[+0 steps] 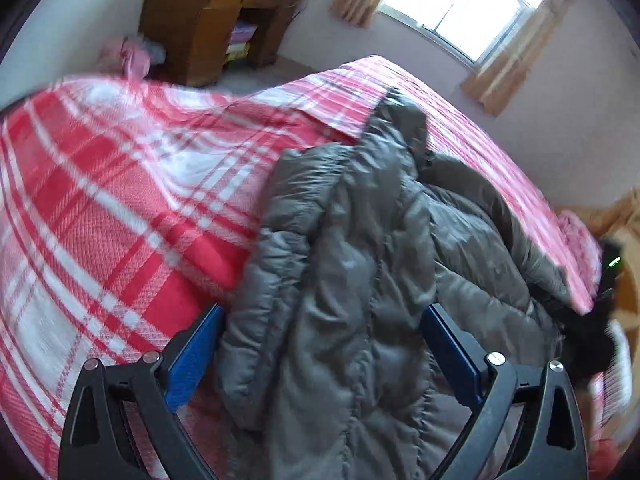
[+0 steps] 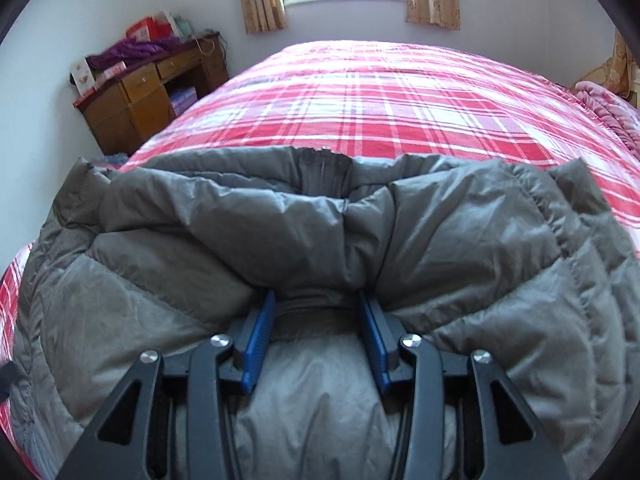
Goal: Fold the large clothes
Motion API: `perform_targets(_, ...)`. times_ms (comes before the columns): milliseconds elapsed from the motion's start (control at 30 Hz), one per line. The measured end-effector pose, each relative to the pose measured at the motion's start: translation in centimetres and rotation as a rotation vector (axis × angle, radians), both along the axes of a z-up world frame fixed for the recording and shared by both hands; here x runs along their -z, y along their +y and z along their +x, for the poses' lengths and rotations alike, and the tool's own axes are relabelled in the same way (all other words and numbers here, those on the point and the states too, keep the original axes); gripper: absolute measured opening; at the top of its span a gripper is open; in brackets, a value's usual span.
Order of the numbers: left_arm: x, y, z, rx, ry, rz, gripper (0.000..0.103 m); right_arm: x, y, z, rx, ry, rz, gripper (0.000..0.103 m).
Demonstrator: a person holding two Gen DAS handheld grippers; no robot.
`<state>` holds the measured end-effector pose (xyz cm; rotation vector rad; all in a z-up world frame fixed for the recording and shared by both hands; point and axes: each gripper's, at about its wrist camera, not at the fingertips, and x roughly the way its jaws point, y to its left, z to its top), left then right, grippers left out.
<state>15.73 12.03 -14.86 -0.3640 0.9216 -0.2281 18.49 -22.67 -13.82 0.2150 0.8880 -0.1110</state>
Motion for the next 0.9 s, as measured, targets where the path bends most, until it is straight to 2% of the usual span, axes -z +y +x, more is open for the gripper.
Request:
perform_targets(33, 0.1, -0.3, 0.0, 0.013, 0.006, -0.028, 0.098, -0.9, 0.1, -0.5, -0.002, 0.002, 0.002, 0.046)
perform_targets(67, 0.0, -0.6, 0.0, 0.008, -0.006, -0.019, 0.098, -1.9, 0.2, -1.3, 0.001, -0.028, 0.019, 0.046)
perform_targets(133, 0.1, -1.2, -0.2, 0.01, -0.026, -0.059, 0.098, -3.8, 0.5, -3.1, -0.002, -0.092, 0.061, 0.045)
perform_targets(167, 0.1, -1.3, -0.3, 0.012, -0.036, -0.101, 0.098, -4.2, 0.8, -3.6, -0.009, -0.098, 0.071, 0.042)
perform_targets(200, 0.2, -1.3, -0.5, 0.016, -0.044, -0.176, 0.098, -4.4, 1.2, -3.9, -0.021, -0.097, 0.086, 0.039)
perform_targets(267, 0.2, -1.1, -0.9, 0.013, -0.053, -0.22, 0.094, -3.6, 1.9, -3.9, -0.039, -0.067, 0.13, 0.034)
perform_targets(333, -0.1, -1.0, -1.2, 0.019, -0.06, -0.235, 0.071, -1.3, 2.2, -3.4, -0.026, -0.01, 0.136, 0.032)
perform_targets(367, -0.2, -0.8, -1.6, 0.022, -0.064, -0.256, 0.066, 0.1, 2.3, -3.2, -0.019, -0.003, 0.123, 0.032)
perform_targets(433, -0.8, -1.0, -1.9, 0.049, -0.099, -0.308, 0.044, 0.7, 2.6, -3.1, -0.017, -0.028, 0.089, 0.032)
perform_targets(533, -2.1, -2.1, -2.1, 0.097, -0.144, -0.308, 0.025, 1.0, 2.7, -2.4, -0.019, -0.016, 0.081, 0.032)
perform_targets(633, -4.2, -2.6, -2.6, 0.158, -0.189, -0.349, 0.017, 1.0, 2.4, -2.2, -0.023, 0.002, 0.096, 0.032)
perform_targets(733, -6.8, -2.1, -3.7, 0.211, -0.245, -0.396, 0.015, 0.6, 2.9, -2.6, -0.006, 0.03, 0.124, 0.032)
perform_targets(767, -7.3, -2.0, -3.8, 0.225, -0.256, -0.395, 0.015, 0.4, 3.1, -3.1, 0.003, 0.029, 0.158, 0.032)
perform_targets(900, -11.0, -2.1, -6.2, 0.308, -0.321, -0.332, 0.015, 0.9, 5.5, -4.8, 0.014, 0.023, 0.436, 0.032)
